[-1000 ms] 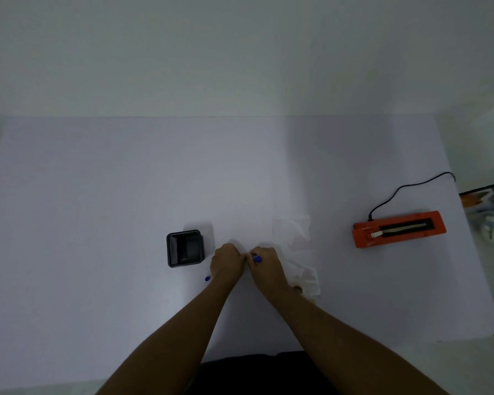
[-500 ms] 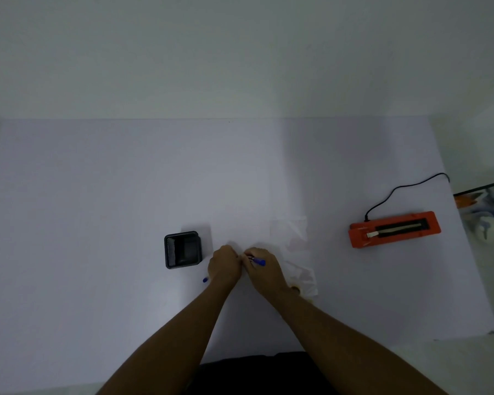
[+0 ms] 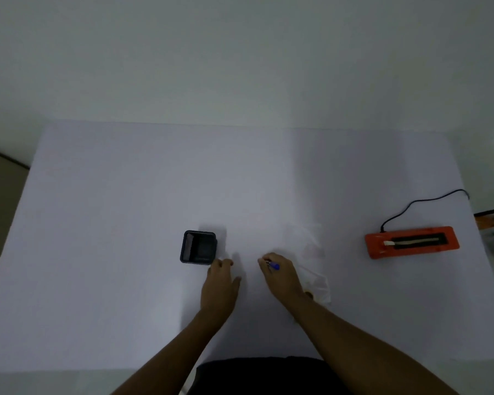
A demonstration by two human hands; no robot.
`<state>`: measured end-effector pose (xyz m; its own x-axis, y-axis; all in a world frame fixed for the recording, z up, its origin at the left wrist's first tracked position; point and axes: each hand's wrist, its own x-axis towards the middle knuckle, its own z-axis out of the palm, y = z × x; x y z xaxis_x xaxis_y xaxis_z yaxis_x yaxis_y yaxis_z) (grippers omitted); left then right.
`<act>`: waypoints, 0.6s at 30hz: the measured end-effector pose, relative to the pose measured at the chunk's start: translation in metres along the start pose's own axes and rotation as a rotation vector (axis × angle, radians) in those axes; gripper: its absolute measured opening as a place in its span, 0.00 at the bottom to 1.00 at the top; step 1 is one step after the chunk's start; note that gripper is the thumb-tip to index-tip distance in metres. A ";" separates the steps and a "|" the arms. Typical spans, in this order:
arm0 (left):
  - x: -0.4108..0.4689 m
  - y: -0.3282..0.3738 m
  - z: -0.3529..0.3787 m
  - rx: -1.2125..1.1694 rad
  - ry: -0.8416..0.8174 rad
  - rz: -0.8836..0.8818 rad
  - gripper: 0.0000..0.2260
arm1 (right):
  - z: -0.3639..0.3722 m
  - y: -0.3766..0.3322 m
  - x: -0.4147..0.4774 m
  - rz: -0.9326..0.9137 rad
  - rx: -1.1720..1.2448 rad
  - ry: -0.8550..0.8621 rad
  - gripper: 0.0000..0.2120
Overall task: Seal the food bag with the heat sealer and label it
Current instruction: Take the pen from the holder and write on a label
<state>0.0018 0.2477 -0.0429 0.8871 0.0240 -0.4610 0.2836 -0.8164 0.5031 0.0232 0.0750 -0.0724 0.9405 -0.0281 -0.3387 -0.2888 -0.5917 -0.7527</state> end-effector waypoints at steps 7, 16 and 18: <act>-0.003 -0.032 0.004 0.022 -0.021 -0.009 0.10 | -0.011 -0.010 -0.017 -0.097 -0.085 -0.009 0.17; -0.019 -0.004 -0.053 -0.675 0.083 -0.016 0.07 | -0.031 -0.090 -0.046 0.045 0.317 -0.084 0.21; -0.025 0.007 -0.077 -0.792 0.077 0.004 0.06 | -0.043 -0.117 -0.049 0.071 0.374 -0.089 0.21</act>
<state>0.0103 0.2858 0.0287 0.9032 0.0850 -0.4208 0.4292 -0.1637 0.8882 0.0185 0.1110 0.0566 0.9012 0.0210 -0.4329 -0.4138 -0.2559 -0.8737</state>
